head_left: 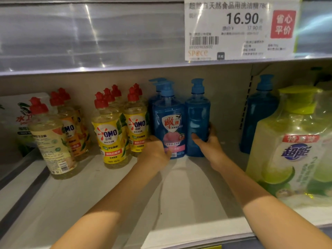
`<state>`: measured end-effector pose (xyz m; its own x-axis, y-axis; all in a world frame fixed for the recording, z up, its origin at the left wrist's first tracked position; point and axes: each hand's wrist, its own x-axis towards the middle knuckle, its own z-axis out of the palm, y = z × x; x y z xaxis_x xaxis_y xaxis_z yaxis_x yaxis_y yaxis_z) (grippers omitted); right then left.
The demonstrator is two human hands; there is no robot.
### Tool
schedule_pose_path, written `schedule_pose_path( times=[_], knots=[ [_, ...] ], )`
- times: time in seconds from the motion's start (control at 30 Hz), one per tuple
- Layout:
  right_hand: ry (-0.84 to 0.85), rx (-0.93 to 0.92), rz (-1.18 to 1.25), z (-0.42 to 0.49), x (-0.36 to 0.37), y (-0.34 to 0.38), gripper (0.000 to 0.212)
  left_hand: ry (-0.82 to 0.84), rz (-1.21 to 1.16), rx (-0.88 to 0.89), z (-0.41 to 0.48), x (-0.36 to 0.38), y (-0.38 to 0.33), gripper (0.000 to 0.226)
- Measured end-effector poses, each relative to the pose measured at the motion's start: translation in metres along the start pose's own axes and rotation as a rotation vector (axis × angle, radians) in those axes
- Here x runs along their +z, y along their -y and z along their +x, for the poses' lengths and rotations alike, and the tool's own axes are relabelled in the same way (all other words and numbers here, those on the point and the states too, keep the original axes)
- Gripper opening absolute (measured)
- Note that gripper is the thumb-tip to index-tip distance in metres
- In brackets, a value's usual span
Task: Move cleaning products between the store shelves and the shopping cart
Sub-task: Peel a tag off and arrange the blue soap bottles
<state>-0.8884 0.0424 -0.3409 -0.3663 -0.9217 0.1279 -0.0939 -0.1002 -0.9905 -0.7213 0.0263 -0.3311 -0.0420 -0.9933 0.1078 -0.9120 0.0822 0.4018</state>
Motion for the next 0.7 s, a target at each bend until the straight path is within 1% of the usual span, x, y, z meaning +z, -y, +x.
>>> schedule_pose_path(
  times=[0.07, 0.13, 0.2, 0.27, 0.3, 0.37, 0.43, 0.5, 0.53, 0.57, 0.6, 0.67, 0.7],
  knots=[
    [-0.014, -0.036, -0.033, -0.001, 0.006, -0.001, 0.07, -0.055, -0.014, 0.04, -0.013, -0.007, -0.004, 0.046],
    [-0.078, -0.057, -0.055, -0.005, 0.014, -0.002, 0.065, -0.084, -0.078, 0.145, -0.022, -0.011, -0.011, 0.04],
    [-0.197, -0.087, -0.107, -0.008, 0.022, -0.006, 0.061, 0.025, -0.304, 0.304, -0.026, -0.008, -0.023, 0.034],
    [-0.294, -0.071, -0.155, -0.012, 0.025, -0.011, 0.06, 0.167, -0.488, 0.389, -0.029, -0.003, -0.037, 0.042],
    [-0.321, -0.031, -0.169, -0.014, 0.023, -0.011, 0.057, 0.207, -0.509, 0.403, -0.03, 0.0, -0.043, 0.047],
    [-0.342, 0.042, -0.185, -0.012, 0.015, -0.013, 0.05, 0.215, -0.515, 0.389, -0.033, 0.006, -0.051, 0.051],
    [-0.336, 0.064, -0.186, -0.007, 0.008, -0.012, 0.053, 0.145, -0.561, 0.349, -0.035, 0.012, -0.056, 0.051],
    [-0.308, 0.042, -0.212, 0.0, 0.004, -0.01, 0.072, 0.072, -0.597, 0.33, -0.037, 0.017, -0.06, 0.049],
    [-0.269, 0.012, -0.197, 0.0, 0.002, -0.006, 0.086, 0.049, -0.619, 0.323, -0.037, 0.018, -0.062, 0.049],
    [-0.224, -0.011, -0.133, 0.002, 0.001, -0.005, 0.095, 0.039, -0.628, 0.315, -0.036, 0.02, -0.064, 0.049],
    [-0.169, -0.019, -0.051, 0.002, -0.002, -0.003, 0.095, 0.036, -0.623, 0.313, -0.034, 0.022, -0.065, 0.049],
    [-0.048, -0.016, 0.039, 0.001, -0.008, -0.001, 0.089, 0.05, -0.595, 0.318, -0.032, 0.023, -0.066, 0.051],
    [-0.029, -0.022, 0.062, 0.0, -0.012, -0.002, 0.094, 0.066, -0.586, 0.322, -0.03, 0.025, -0.065, 0.053]
  ],
)
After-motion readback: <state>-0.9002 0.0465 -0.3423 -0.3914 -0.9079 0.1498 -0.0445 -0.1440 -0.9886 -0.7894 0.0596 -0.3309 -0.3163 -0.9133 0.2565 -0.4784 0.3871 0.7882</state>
